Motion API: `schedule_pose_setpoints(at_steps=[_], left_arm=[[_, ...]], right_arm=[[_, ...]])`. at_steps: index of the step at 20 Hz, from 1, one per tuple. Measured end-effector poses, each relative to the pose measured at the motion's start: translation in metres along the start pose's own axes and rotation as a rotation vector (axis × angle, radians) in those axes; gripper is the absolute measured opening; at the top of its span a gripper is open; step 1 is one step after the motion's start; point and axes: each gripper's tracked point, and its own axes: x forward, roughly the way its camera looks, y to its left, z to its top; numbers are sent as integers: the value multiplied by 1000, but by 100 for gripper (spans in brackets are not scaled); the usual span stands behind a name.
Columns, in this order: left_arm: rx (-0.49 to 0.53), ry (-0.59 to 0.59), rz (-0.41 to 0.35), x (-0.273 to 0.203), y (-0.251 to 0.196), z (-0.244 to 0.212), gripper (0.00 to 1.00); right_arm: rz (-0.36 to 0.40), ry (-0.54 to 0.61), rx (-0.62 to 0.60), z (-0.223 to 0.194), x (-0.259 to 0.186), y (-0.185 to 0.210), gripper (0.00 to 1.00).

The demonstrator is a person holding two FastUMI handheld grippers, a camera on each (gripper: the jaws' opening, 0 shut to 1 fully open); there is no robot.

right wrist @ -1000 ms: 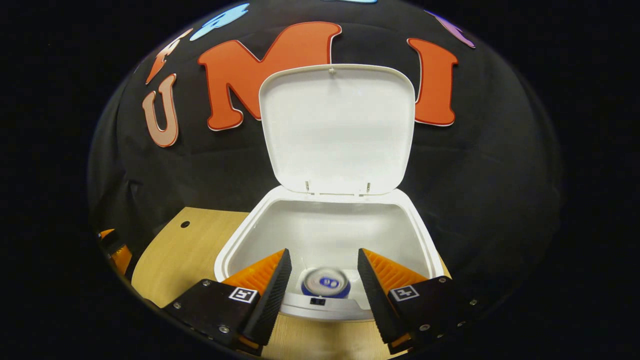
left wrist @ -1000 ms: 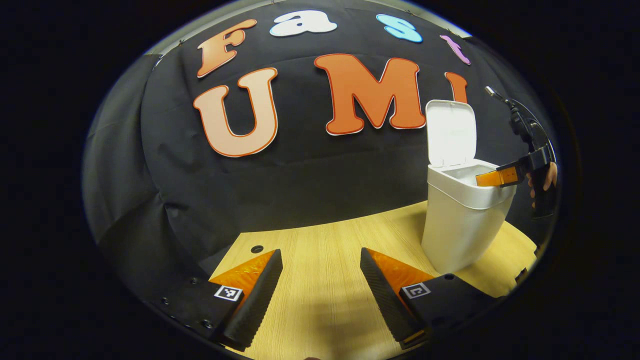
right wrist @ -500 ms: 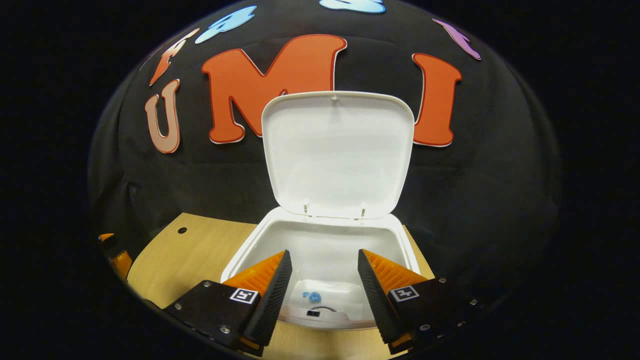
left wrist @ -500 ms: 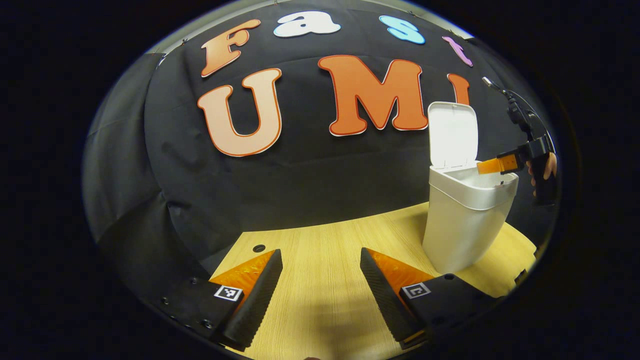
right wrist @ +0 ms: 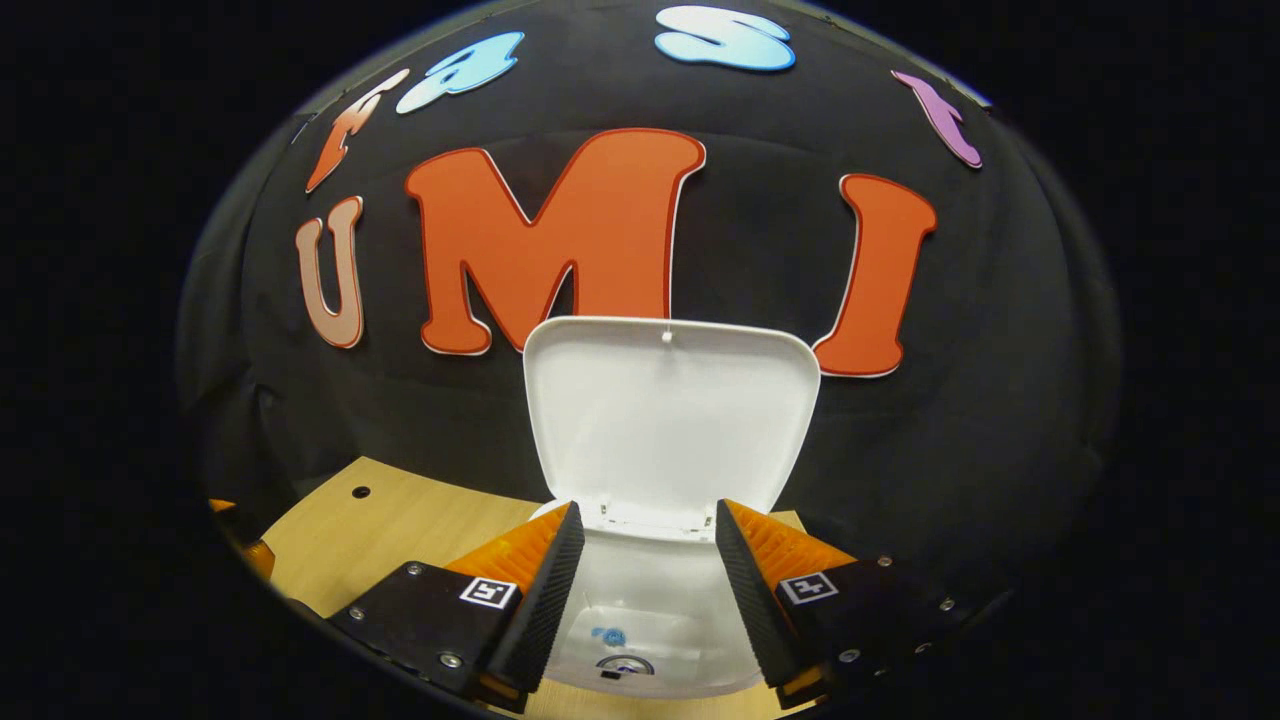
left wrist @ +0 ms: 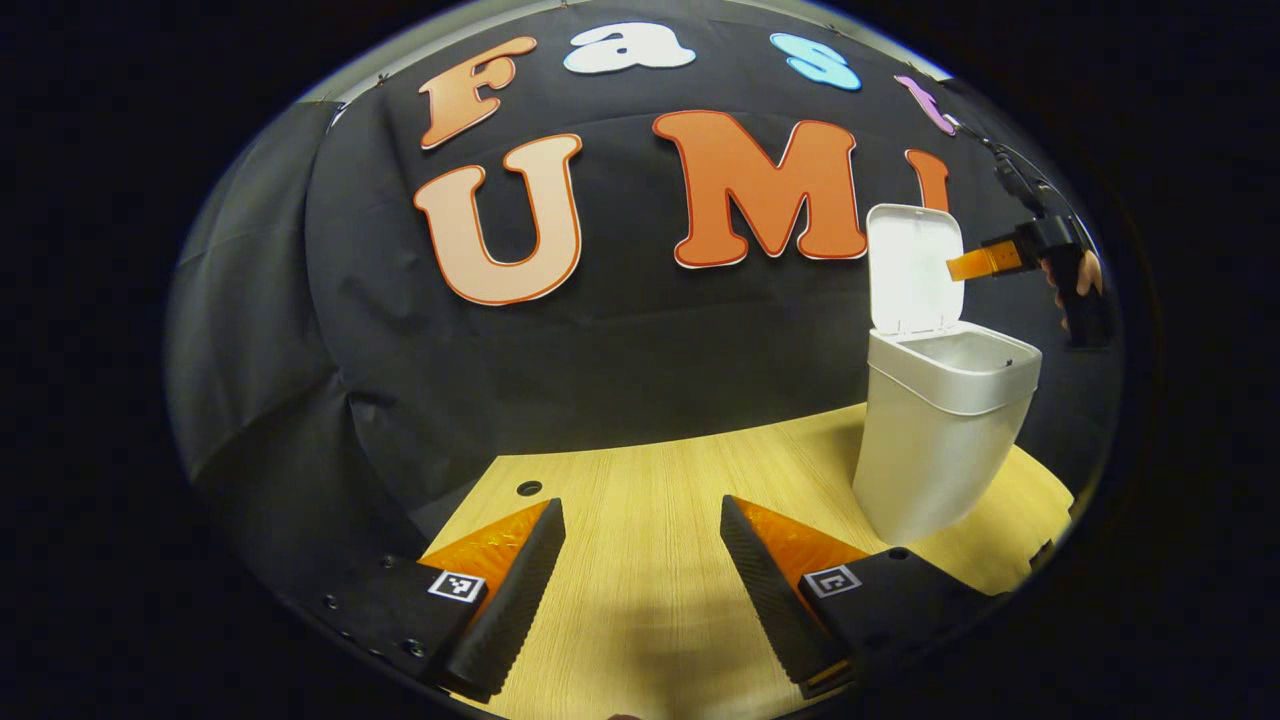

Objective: Press the lid of the desktop garbage bin to open it, pick up the crumpled paper on the desktop and throw it into the bin, then pick up the pop can on the desktop and drop it into the bin, and finally close the garbage bin lid.

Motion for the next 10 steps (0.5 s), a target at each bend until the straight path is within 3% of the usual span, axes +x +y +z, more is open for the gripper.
schedule_pose_setpoints(at_steps=[10], left_arm=[[-39,30,43,-11,16,-14,100]], right_arm=[[-36,-186,-67,113,10,-12,81]])
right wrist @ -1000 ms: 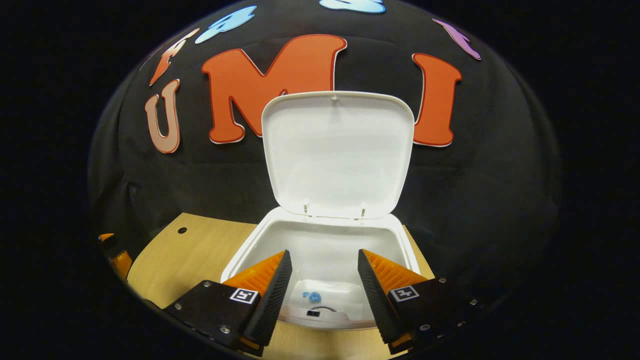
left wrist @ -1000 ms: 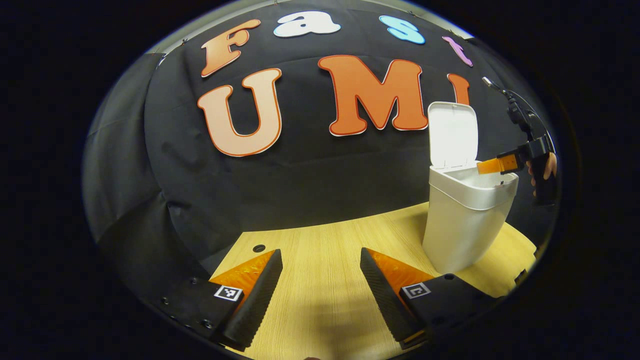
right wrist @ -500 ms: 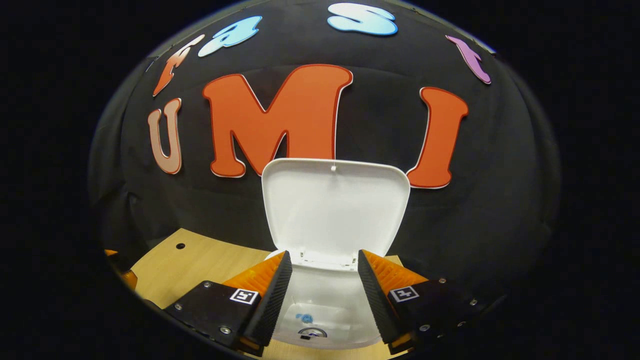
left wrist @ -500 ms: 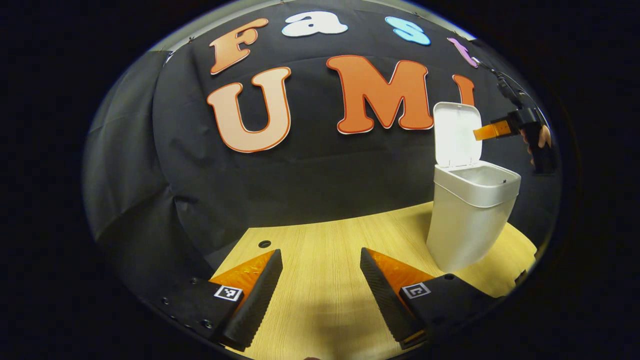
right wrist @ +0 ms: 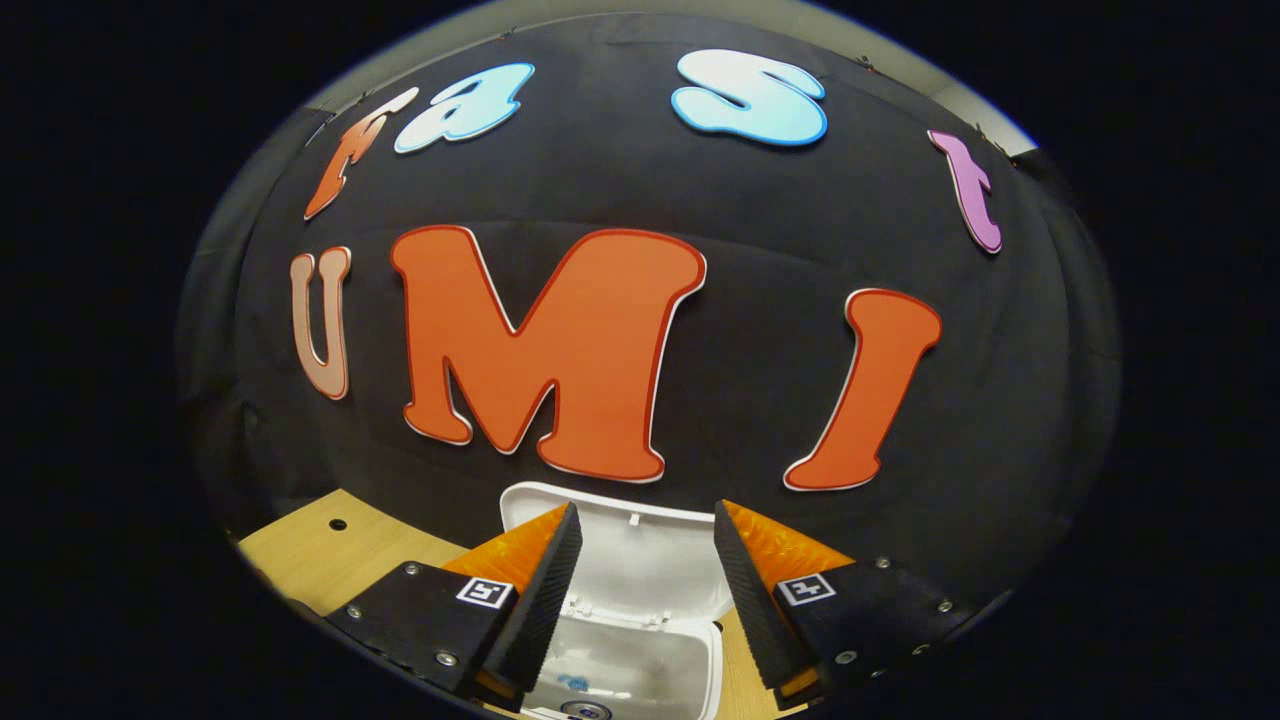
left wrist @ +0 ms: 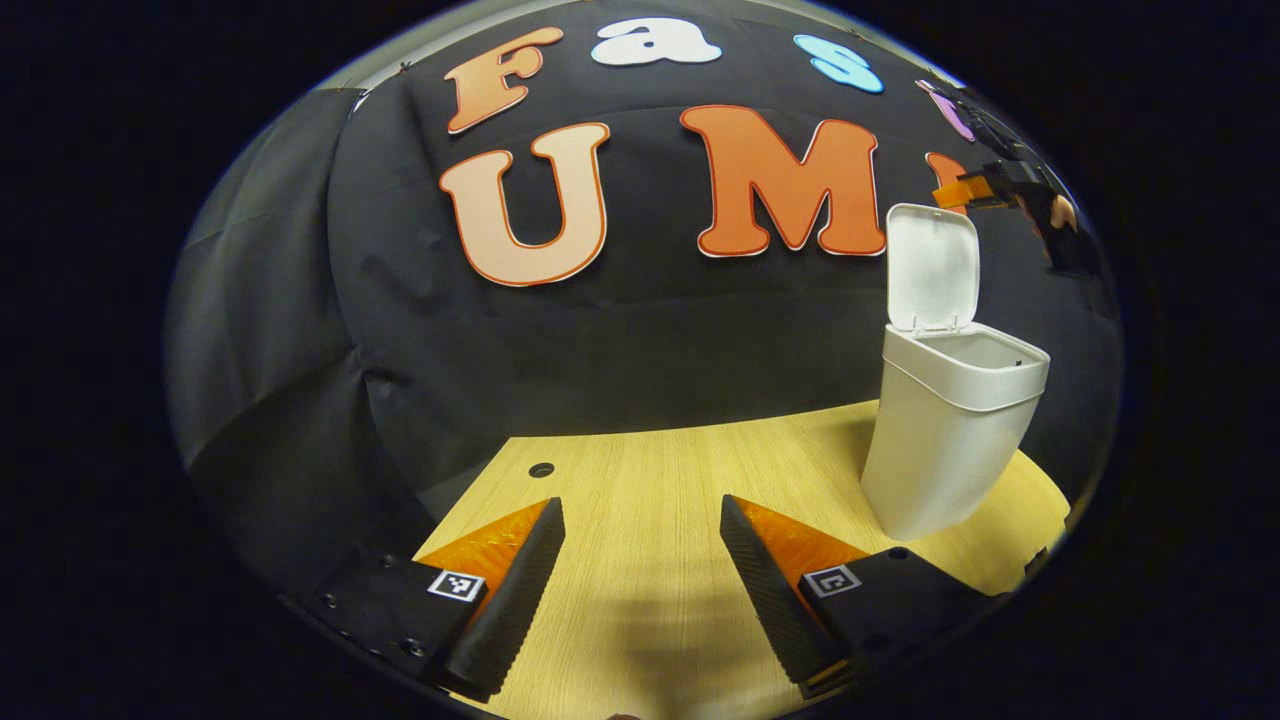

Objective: Press the lid of the desktop garbage bin to open it, pick up the crumpled paper on the desktop and throw it into the bin, then pick up the pop can on the desktop and drop it into the bin, and finally close the garbage bin lid.

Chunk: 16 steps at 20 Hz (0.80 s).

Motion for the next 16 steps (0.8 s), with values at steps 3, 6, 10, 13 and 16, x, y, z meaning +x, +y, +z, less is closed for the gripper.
schedule_pose_setpoints(at_steps=[3,6,10,13,16], left_arm=[[-2,3,19,-2,7,-2,100],[-9,3,35,-4,13,-3,100],[-17,5,45,-7,15,-5,100],[-12,4,54,-7,20,-3,100],[4,-8,52,-7,19,2,99]], right_arm=[[-12,-16,-5,17,13,-3,79],[-18,-1,-1,22,27,-3,79],[-17,21,5,18,40,1,79],[-12,65,-5,2,47,7,79],[-29,73,-14,-5,45,6,79]])
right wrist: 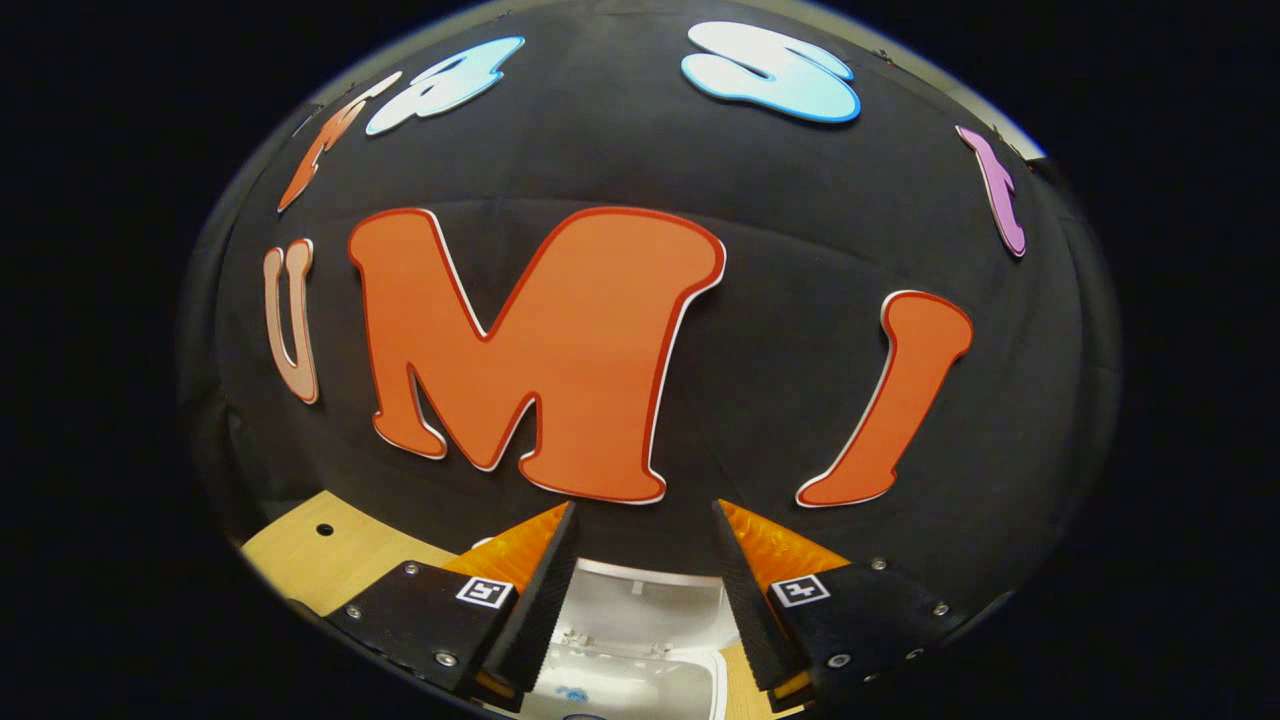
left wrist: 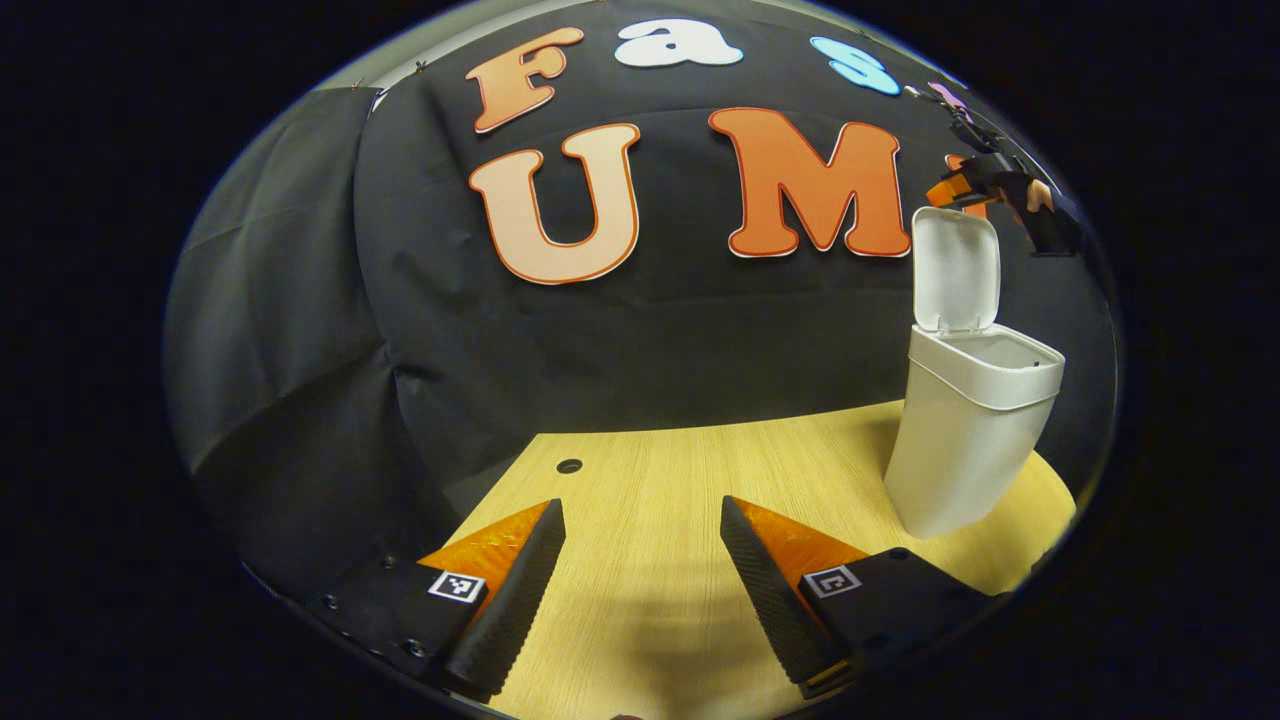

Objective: Press the lid of the desktop garbage bin to open it, pick up the crumpled paper on the desktop and throw it into the bin, then pick up the pop can on the desktop and drop it into the bin, and finally close the garbage bin lid.

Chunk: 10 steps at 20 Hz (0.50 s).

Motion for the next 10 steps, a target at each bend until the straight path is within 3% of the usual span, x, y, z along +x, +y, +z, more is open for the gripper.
schedule_pose_setpoints(at_steps=[10], left_arm=[[19,-18,-97,18,-16,9,99]], right_arm=[[28,69,56,-27,-48,8,76]])
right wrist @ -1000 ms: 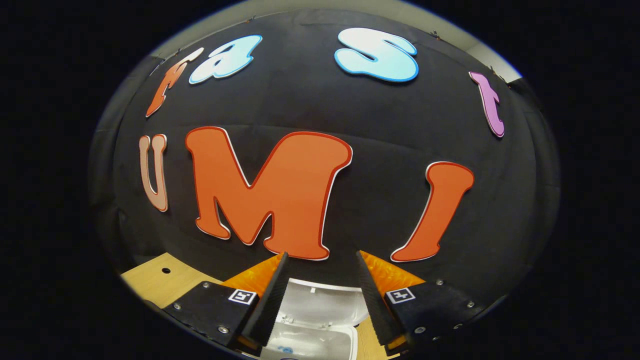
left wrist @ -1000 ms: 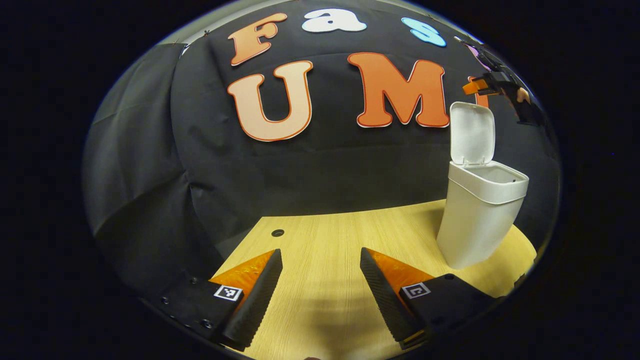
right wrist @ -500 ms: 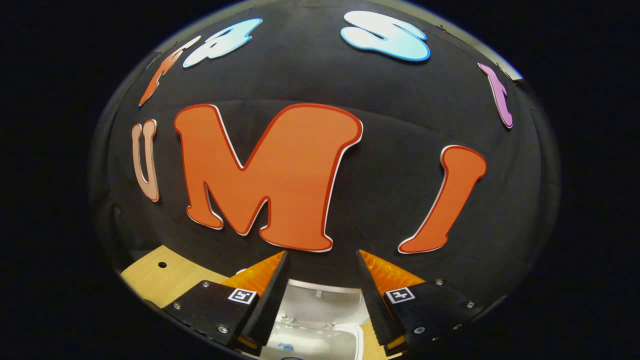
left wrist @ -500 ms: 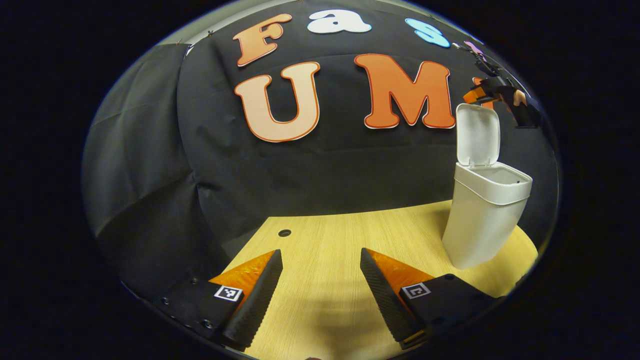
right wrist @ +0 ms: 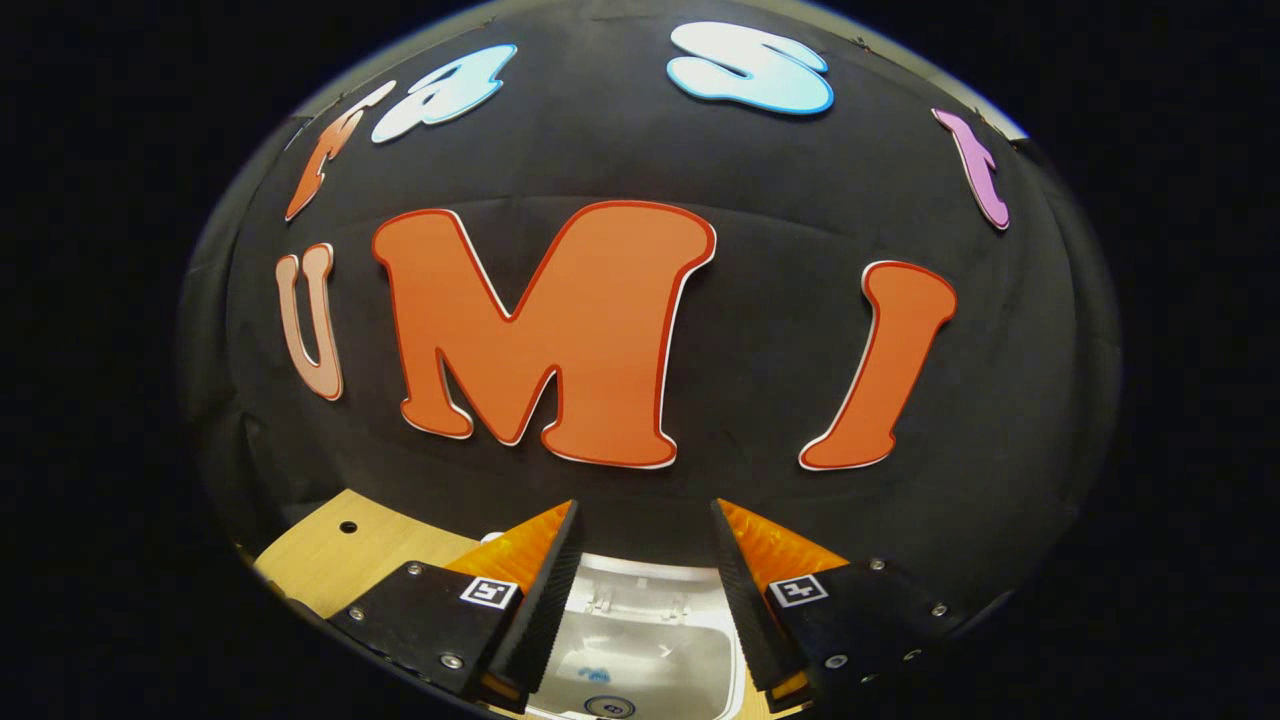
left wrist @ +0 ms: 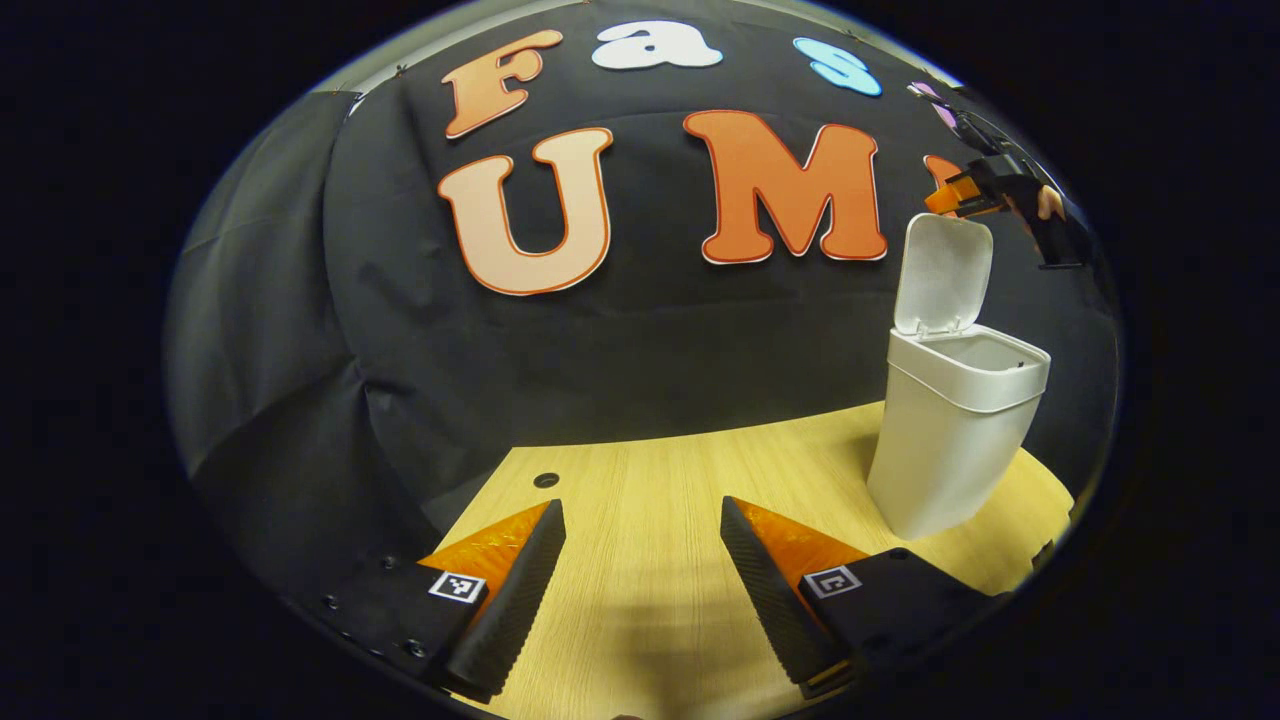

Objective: Press the lid of the desktop garbage bin to open it, pick up the crumpled paper on the desktop and throw it into the bin, then pick up the pop can on the desktop and drop it into the bin, and finally close the garbage bin lid.

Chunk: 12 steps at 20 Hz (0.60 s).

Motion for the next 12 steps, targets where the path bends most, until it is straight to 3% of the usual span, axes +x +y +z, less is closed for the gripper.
schedule_pose_setpoints(at_steps=[12], left_arm=[[7,-9,-117,13,-25,3,99]], right_arm=[[-19,106,47,-65,-46,7,78]])
